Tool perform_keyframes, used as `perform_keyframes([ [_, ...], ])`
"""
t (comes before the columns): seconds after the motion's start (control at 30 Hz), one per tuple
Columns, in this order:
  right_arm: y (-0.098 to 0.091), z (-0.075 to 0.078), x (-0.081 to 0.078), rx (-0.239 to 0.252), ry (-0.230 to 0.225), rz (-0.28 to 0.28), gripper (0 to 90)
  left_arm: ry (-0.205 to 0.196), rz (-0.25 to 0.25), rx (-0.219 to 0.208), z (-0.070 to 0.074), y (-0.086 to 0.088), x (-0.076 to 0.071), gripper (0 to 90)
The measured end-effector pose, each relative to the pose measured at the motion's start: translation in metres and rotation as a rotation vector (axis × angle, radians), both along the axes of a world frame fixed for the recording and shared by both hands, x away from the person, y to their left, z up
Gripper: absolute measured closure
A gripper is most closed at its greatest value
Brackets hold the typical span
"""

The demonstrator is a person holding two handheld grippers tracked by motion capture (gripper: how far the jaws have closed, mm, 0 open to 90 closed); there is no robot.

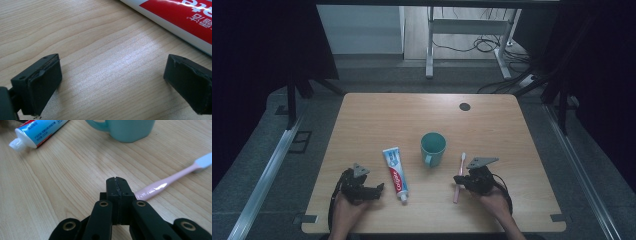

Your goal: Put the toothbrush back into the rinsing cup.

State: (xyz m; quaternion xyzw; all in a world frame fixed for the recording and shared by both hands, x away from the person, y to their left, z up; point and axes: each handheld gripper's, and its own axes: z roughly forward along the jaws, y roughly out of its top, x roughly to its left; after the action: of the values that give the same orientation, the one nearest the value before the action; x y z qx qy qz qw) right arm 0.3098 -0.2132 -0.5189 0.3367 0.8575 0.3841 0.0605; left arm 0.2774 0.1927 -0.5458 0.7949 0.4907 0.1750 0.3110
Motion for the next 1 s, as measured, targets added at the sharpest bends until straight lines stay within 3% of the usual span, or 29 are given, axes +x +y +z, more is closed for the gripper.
perform_keyframes([
  [0.3, 0.006, -0.006, 0.000, -0.028, 0.003, 0.011, 89.2, -0.001, -0.002, 0.002, 0.000, 0.000, 0.000, 1.7],
  [1.0, -0.020, -0.006, -0.007, -0.064, 0.011, -0.025, 87.4, -0.001, 0.000, 0.001, 0.000, 0.000, 0.000, 1.7],
])
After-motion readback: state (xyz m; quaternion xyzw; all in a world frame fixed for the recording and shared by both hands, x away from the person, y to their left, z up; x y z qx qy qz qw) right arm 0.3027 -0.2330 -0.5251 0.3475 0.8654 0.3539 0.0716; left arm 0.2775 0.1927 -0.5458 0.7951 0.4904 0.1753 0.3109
